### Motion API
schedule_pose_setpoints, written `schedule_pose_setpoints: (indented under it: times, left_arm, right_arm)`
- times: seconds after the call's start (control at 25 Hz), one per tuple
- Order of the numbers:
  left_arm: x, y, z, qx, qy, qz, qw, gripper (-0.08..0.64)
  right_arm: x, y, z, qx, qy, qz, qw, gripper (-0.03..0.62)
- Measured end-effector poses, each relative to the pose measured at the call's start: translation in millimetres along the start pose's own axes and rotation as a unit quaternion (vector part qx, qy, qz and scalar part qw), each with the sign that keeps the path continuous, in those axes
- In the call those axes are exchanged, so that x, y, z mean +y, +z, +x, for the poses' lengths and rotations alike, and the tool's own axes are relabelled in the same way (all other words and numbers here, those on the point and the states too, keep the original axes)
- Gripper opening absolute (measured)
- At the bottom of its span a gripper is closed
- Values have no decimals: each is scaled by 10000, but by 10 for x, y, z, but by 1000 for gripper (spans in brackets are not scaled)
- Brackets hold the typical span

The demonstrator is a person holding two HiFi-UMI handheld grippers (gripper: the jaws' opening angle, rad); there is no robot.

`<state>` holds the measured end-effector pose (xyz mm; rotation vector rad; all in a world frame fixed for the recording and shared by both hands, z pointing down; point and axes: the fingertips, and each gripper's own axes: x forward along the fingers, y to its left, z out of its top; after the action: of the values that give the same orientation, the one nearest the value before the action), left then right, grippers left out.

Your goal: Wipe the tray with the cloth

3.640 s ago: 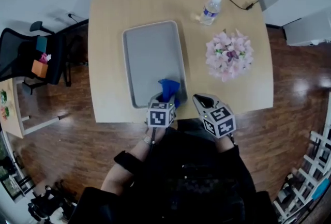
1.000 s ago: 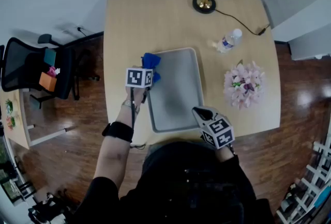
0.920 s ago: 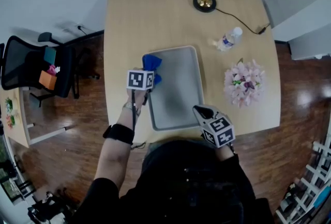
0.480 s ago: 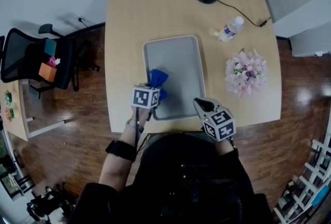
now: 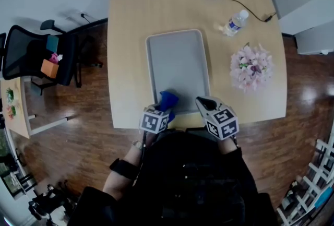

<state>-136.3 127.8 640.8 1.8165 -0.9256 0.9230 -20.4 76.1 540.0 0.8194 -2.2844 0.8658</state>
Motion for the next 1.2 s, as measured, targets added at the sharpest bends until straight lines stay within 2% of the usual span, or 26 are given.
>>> schedule_pose_setpoints:
  times: [0.2,0.32,0.4,0.56,0.68,0.8,0.96,1.2]
  left_arm:
    - [-11,-6,-8,15,-40,-102,9999,110]
    - [75,274,-42,-196,-29,-80,9998,110]
    - [234,667,-40,-440,82,1,9990,110]
    - [721,1705,12,-882,374,151,9953,110]
    - [1071,2385,105,-1061,513,-20,9930,110]
    - [1277,2784,237,-1067,584,-178,9924,110]
    - [1318,2862,389,-1000,625,-237,9927,110]
    - [1278,2779,416,-1178,589,-446,9903,110]
  right_arm:
    - [-39,30,5,-17,13,-8,10000,15]
    - [-74,81,2,-17,29,-11,10000,15]
    - [-117,100,0,-9,33,-12,10000,15]
    - [-173,114,-12,28,66,58,10000,15]
    - [-210,120,-26,55,57,94,9999,15]
    - [-250,134,-40,65,39,149,9999,15]
    - [-323,148,-59,35,7,237,9997,15]
    - [-406,108,-58,-20,-49,259,9996,15]
